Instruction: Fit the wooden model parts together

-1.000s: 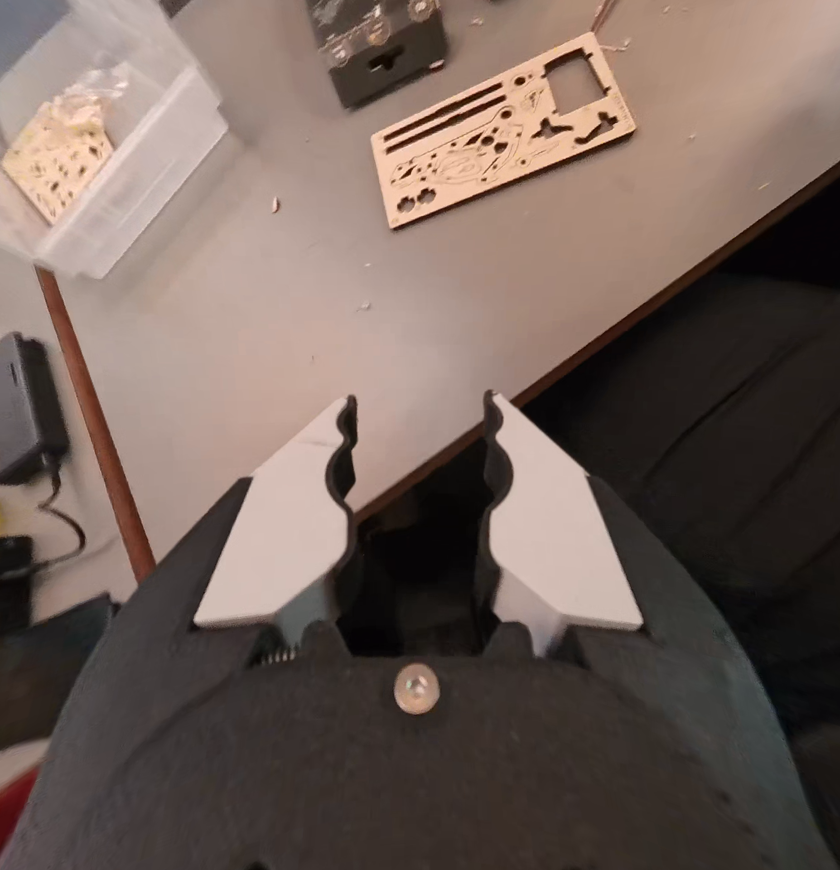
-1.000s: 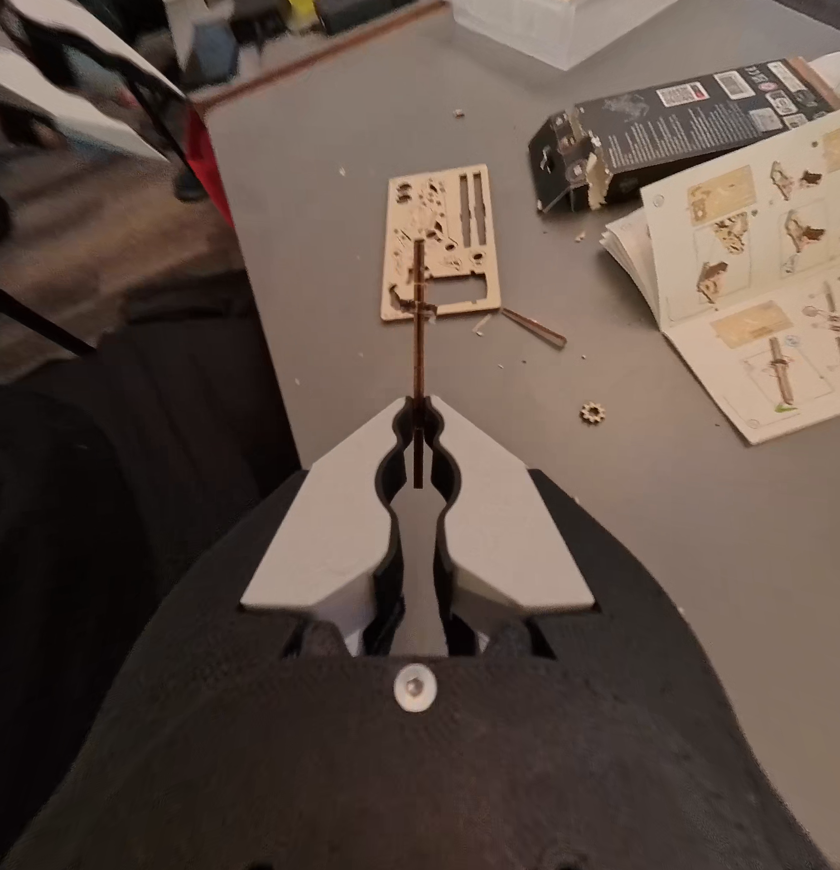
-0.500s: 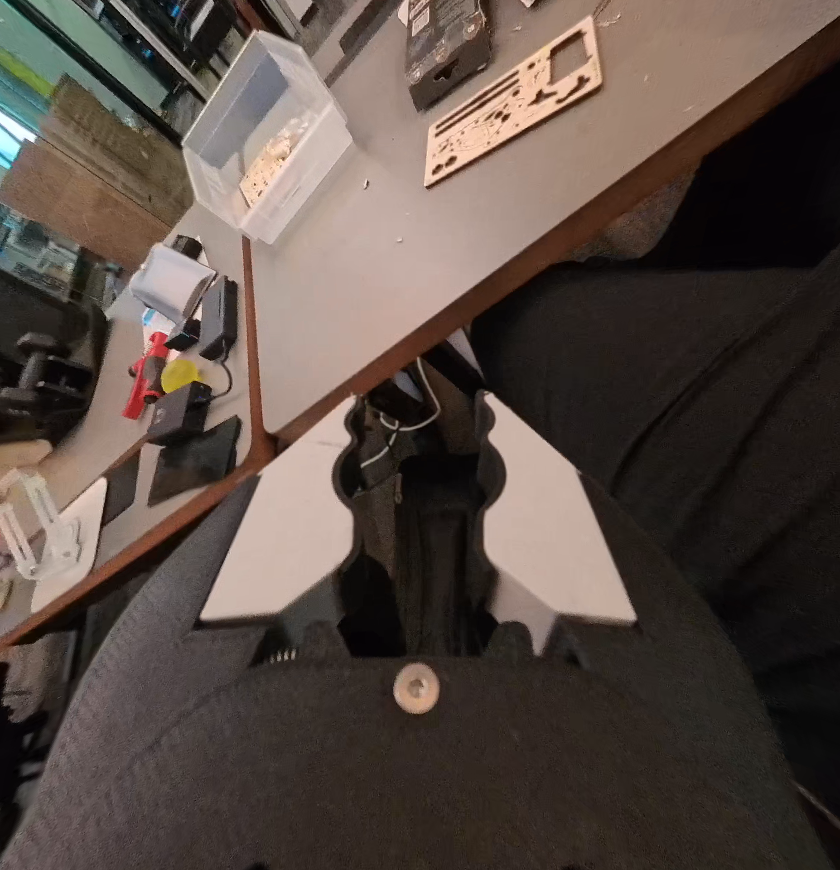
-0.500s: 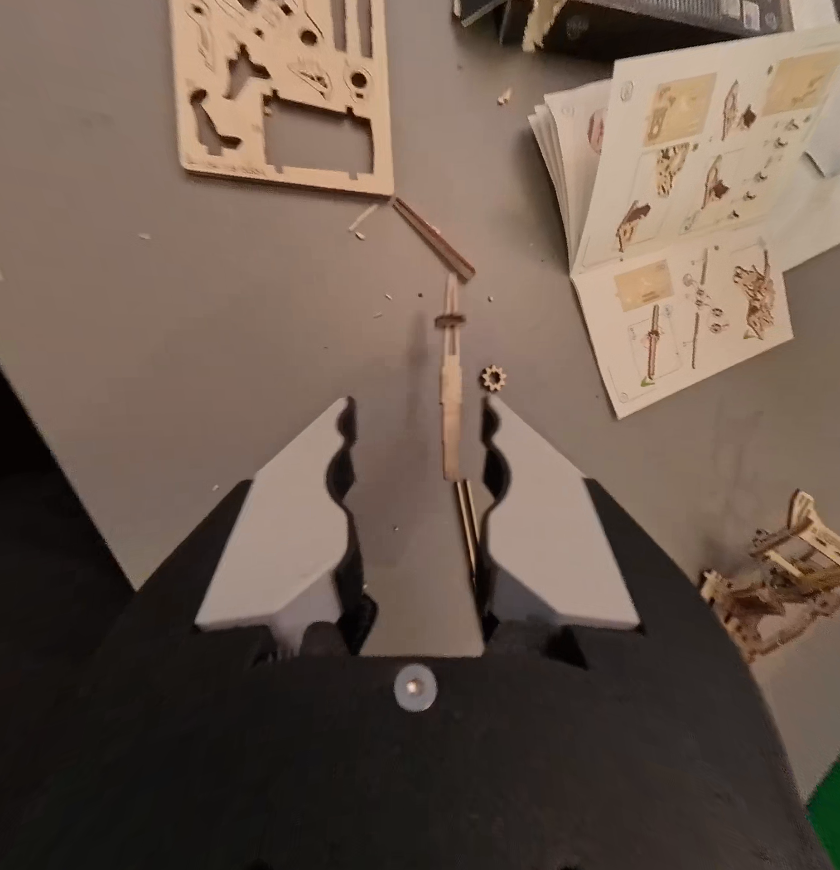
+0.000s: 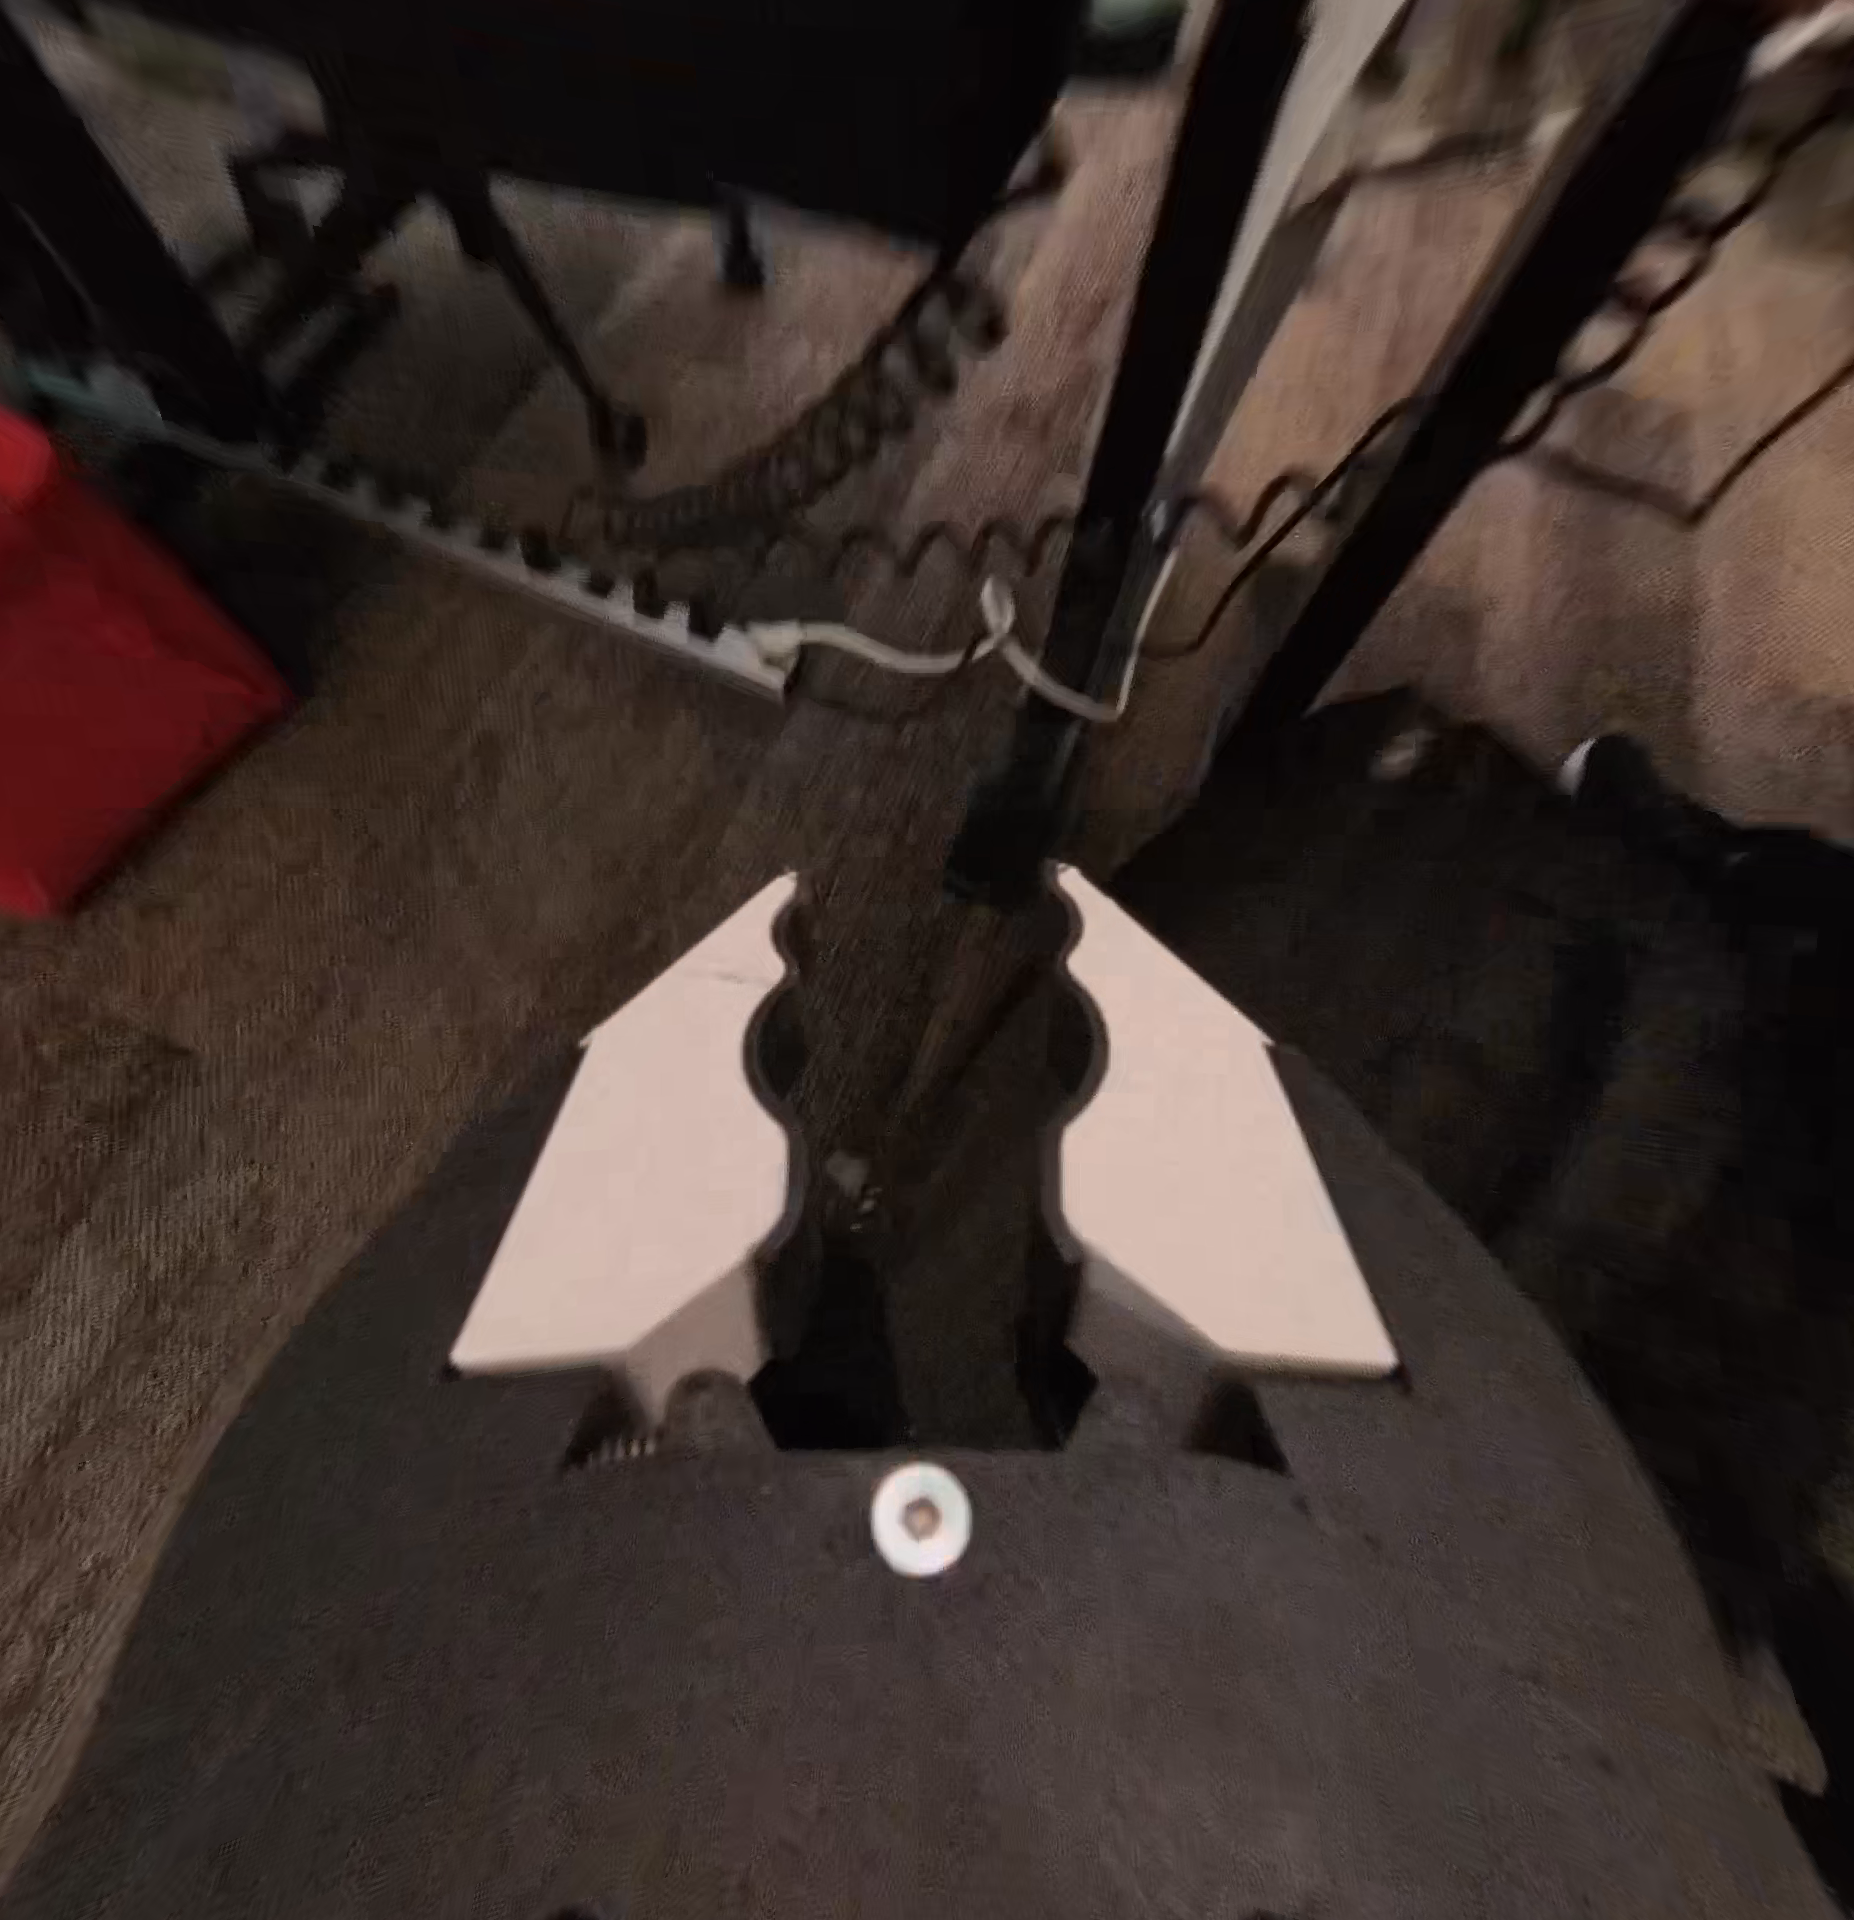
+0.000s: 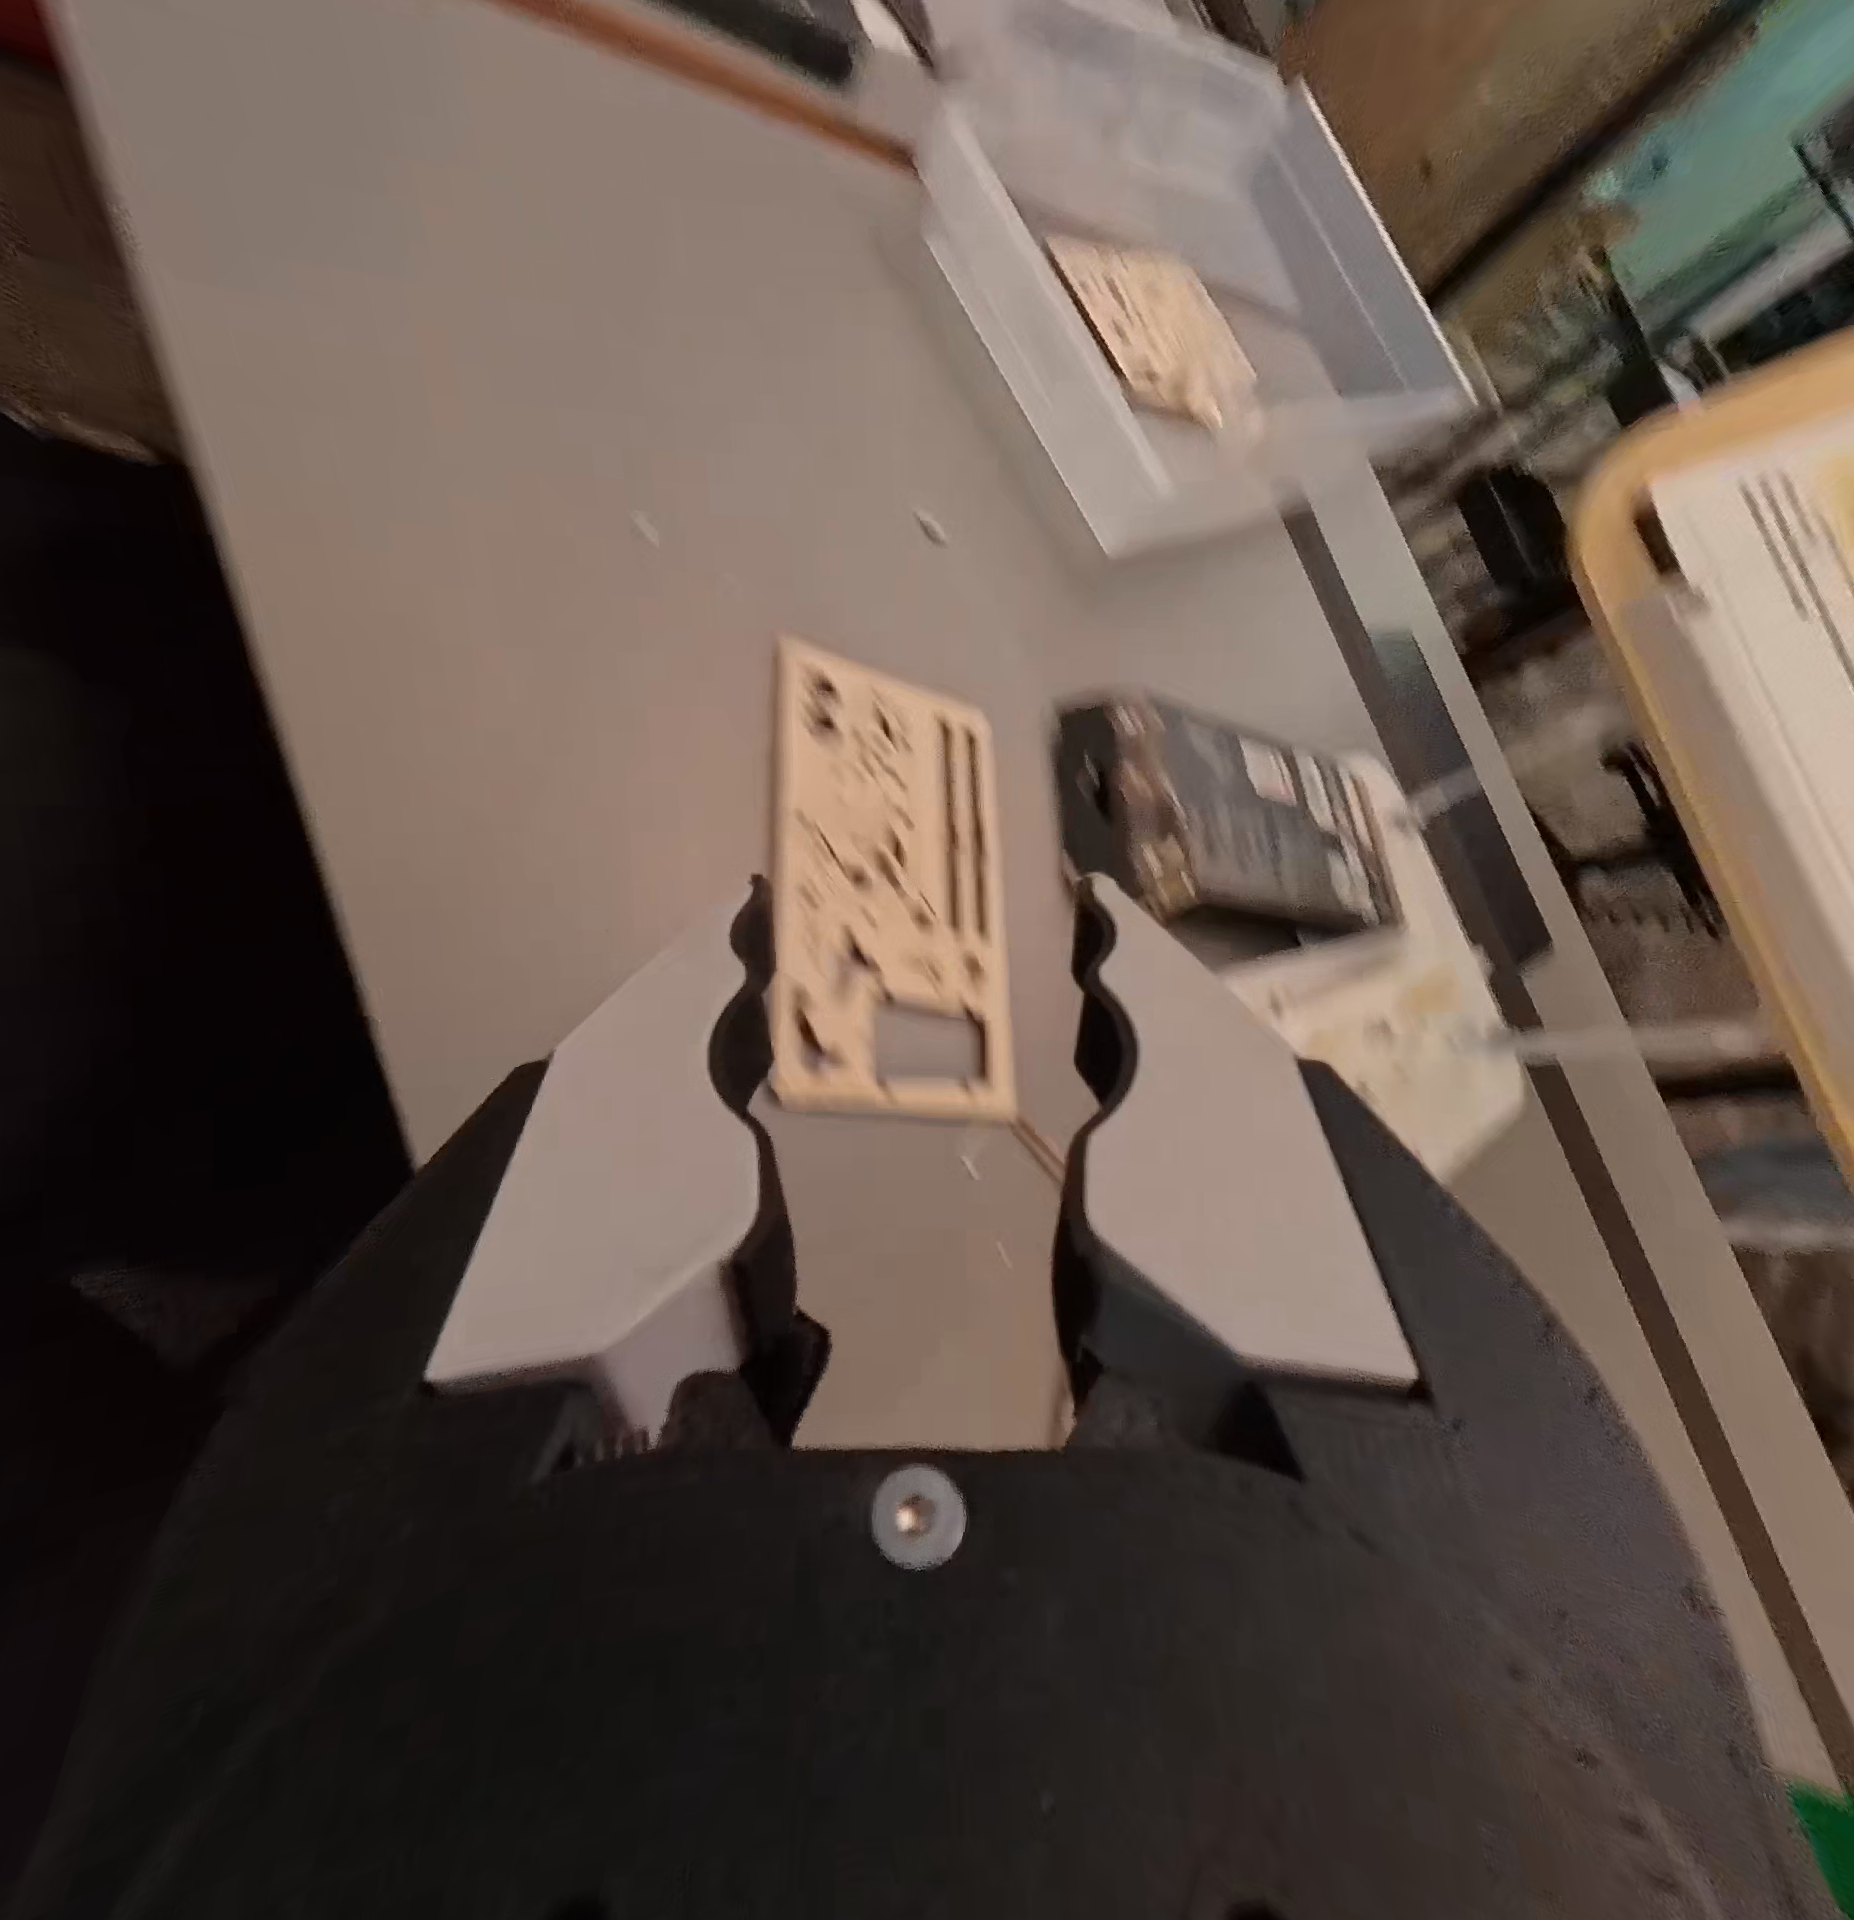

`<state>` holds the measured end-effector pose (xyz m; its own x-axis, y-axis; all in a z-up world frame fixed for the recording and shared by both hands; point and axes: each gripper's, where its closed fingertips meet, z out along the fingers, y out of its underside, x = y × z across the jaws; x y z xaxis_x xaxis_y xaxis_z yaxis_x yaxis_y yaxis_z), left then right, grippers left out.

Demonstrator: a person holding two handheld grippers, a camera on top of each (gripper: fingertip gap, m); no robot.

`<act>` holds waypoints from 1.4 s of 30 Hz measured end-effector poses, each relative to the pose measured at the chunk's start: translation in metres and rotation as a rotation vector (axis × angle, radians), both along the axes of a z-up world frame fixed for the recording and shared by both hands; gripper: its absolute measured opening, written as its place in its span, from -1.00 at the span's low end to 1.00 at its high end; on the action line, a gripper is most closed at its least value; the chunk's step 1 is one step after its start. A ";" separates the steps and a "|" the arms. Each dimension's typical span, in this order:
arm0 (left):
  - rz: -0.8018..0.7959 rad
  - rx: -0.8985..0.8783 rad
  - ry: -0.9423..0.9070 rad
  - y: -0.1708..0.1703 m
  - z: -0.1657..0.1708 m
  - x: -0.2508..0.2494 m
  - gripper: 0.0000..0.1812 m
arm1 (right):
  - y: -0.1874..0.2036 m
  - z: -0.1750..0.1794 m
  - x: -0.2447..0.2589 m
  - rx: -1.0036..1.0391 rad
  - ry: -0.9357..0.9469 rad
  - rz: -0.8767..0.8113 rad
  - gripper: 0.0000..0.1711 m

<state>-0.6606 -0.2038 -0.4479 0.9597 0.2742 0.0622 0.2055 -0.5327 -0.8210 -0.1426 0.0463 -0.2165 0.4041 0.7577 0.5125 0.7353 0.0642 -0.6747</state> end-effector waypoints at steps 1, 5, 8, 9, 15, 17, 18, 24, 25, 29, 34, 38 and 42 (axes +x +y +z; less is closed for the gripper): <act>0.002 -0.107 -0.035 0.007 -0.043 -0.023 -0.56 | -0.008 0.004 -0.026 -0.005 0.032 0.053 -0.39; -0.223 -0.357 -0.541 0.005 -0.186 0.006 -0.93 | -0.048 0.001 -0.130 -0.101 0.146 0.290 -0.43; -0.290 -0.301 -0.691 0.000 -0.205 0.051 -1.00 | -0.074 -0.016 -0.197 -0.218 0.212 0.451 -0.39; -0.280 -0.271 -0.725 -0.003 -0.205 0.063 -1.00 | -0.080 -0.024 -0.215 -0.257 0.237 0.494 -0.40; -0.211 -0.107 -0.866 -0.027 -0.216 0.155 -1.00 | -0.080 -0.091 -0.280 -0.434 0.178 0.572 -0.21; -0.247 -0.124 -0.919 -0.034 -0.226 0.194 -1.00 | -0.079 -0.106 -0.287 -0.460 0.093 0.576 -0.19; -0.292 -0.132 -0.939 -0.037 -0.229 0.205 -1.00 | -0.078 -0.106 -0.289 -0.442 0.088 0.584 -0.20; 0.255 0.006 -0.758 0.005 -0.289 0.027 -0.77 | -0.080 -0.114 -0.289 -0.559 0.050 0.590 -0.20; 0.265 -0.044 -0.737 0.010 -0.313 0.009 -0.64 | -0.078 -0.113 -0.289 -0.584 0.061 0.584 -0.20; 0.257 -0.517 -0.643 -0.008 -0.443 -0.011 -0.44 | -0.078 -0.109 -0.287 -0.636 0.093 0.583 -0.24; 0.440 -0.662 -0.737 -0.012 -0.522 -0.030 -0.20 | -0.075 -0.112 -0.287 -0.700 0.096 0.553 -0.29; 0.407 -0.815 -0.636 -0.014 -0.561 -0.020 -0.28 | -0.071 -0.113 -0.287 -0.737 0.106 0.528 -0.35; 0.443 -0.872 -0.536 -0.026 -0.568 -0.032 -0.70 | -0.069 -0.113 -0.288 -0.740 0.111 0.514 -0.40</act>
<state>-0.6927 -0.2296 -1.0159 0.6732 0.7371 0.0583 0.7355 -0.6757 0.0501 -0.4305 -0.0226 -0.3299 -0.0566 0.9784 -0.1986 0.6638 -0.1117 -0.7395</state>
